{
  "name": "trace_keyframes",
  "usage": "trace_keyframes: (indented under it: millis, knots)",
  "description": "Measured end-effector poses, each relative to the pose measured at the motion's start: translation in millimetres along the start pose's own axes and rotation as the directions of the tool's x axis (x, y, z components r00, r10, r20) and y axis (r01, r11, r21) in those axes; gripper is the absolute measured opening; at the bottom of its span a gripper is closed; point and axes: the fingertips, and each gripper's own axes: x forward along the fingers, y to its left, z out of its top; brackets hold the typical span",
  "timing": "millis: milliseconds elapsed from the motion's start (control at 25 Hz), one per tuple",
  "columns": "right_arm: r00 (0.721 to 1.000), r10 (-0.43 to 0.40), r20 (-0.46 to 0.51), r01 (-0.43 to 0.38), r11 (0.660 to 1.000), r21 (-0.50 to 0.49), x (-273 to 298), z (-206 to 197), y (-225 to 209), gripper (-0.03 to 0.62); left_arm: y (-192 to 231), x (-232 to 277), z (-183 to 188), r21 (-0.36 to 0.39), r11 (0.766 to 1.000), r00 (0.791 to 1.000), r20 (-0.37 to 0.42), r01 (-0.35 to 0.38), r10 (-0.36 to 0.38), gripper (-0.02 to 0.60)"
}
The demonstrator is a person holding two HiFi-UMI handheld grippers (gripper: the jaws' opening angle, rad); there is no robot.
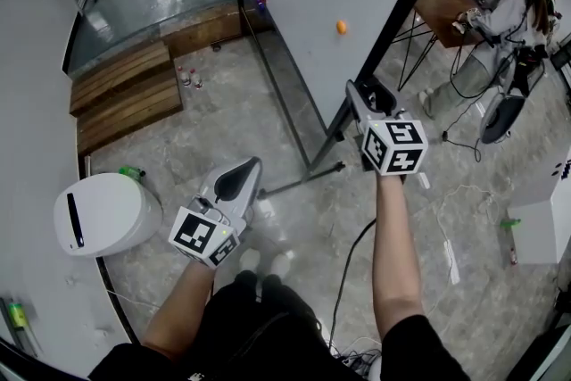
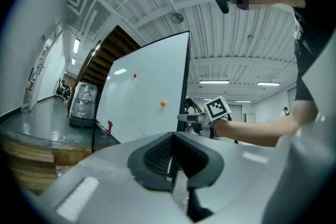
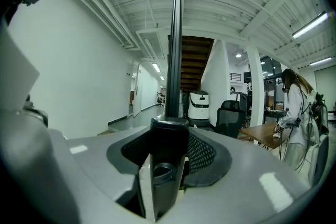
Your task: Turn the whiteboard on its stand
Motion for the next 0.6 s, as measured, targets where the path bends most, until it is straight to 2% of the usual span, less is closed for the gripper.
trace_keyframes:
  millis: [600]
  knots:
    - [1.000,-0.007,-0.012,0.007,1.000,0.013,-32.5,-8.5,11.2,0.196,-11.3,-10.0,4.4,0.022,1.000,1.000,0.012,0.021,-0.022,0.003]
